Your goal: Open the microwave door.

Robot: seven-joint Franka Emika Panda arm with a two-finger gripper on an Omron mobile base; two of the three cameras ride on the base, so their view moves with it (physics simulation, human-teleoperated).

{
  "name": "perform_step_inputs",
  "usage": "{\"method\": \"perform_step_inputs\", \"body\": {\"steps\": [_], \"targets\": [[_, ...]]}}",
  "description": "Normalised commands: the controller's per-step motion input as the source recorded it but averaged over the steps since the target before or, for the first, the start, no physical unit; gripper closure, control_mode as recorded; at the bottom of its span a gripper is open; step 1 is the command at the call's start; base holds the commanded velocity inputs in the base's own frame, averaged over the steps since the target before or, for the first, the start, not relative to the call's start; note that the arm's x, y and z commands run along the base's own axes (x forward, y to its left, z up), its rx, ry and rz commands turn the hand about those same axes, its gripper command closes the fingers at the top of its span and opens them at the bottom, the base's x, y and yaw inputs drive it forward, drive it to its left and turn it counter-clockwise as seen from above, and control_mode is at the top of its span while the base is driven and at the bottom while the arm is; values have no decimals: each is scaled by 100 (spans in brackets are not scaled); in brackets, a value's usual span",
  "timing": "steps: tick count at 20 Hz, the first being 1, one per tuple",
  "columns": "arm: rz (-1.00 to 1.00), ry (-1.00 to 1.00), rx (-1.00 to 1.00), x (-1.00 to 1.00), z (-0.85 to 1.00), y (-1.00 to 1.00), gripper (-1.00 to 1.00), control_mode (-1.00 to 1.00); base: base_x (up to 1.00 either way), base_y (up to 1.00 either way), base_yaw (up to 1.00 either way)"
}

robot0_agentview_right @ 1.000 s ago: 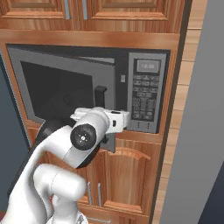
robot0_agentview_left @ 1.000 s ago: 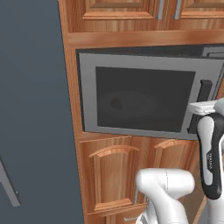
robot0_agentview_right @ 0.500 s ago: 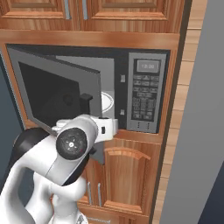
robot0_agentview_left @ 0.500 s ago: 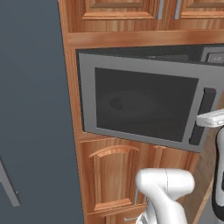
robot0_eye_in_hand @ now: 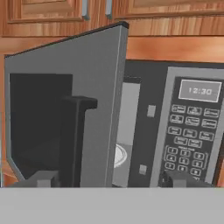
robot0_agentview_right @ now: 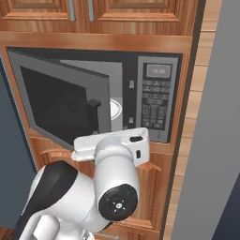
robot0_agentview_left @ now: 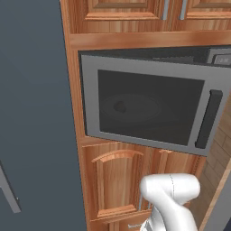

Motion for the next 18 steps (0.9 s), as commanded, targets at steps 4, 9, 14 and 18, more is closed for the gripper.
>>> {"method": "perform_step_inputs", "body": {"steps": [4,9,14,18], "targets": [[4,-19,-14,-38,0,-21,-100,-100,0,0,0],[0,-4,-39,19,0,-3,-100,-100,0,0,0],[3,-1,-34,60,0,0,-100,-100,0,0,0],[4,-3,-26,44,-8,-12,-100,-100,0,0,0]]}}
